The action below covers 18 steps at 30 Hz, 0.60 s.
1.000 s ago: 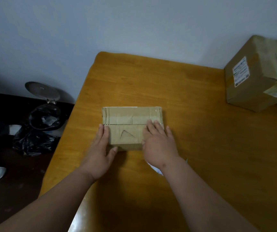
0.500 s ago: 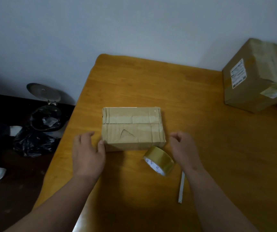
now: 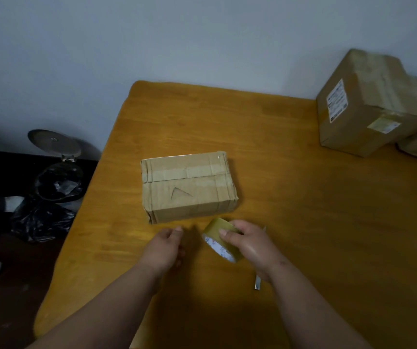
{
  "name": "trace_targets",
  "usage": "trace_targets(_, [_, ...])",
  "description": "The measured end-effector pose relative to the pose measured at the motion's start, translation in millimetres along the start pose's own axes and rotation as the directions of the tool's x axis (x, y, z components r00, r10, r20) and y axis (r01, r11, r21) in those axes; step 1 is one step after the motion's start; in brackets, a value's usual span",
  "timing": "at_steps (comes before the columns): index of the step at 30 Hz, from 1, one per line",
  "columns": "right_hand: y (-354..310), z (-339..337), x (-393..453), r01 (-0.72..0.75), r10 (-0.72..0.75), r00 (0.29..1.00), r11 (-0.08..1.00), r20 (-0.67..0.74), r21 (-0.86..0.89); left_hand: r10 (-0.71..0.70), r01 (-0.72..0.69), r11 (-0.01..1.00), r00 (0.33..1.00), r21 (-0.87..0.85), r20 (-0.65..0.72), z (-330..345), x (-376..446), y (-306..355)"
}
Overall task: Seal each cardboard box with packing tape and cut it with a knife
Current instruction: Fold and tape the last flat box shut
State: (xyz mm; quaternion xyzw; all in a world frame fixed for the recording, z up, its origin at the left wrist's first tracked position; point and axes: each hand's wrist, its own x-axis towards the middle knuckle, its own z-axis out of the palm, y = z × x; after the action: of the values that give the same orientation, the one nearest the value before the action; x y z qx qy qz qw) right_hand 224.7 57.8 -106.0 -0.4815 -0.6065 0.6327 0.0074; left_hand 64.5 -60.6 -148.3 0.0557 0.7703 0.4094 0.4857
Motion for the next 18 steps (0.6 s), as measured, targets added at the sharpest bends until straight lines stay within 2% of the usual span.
trace_targets(4, [5,-4,-16,0.051,-0.06,0.996,0.991,0.069,0.125,-0.204,0.234,0.951,0.966,-0.203,0.156,14,-13,0])
trace_targets(7, [3,-9,-25,0.076,-0.097,0.987,0.984,0.128,0.159,-0.23,0.3,0.916,0.937,-0.268,0.263,15,-19,3])
trace_targets(11, [3,-13,-32,0.094,-0.126,0.97,0.983,0.206,0.157,-0.197,0.326,0.898,0.899,-0.296,0.391,15,-29,13])
trace_targets(14, [1,-13,-34,0.113,-0.14,0.96,0.986,0.244,0.124,-0.155,0.282,0.907,0.914,-0.313,0.374,14,-38,20])
trace_targets(18, [-3,-14,-36,0.131,-0.147,0.95,0.989,0.277,0.076,-0.08,0.16,0.934,0.965,-0.32,0.25,11,-45,22])
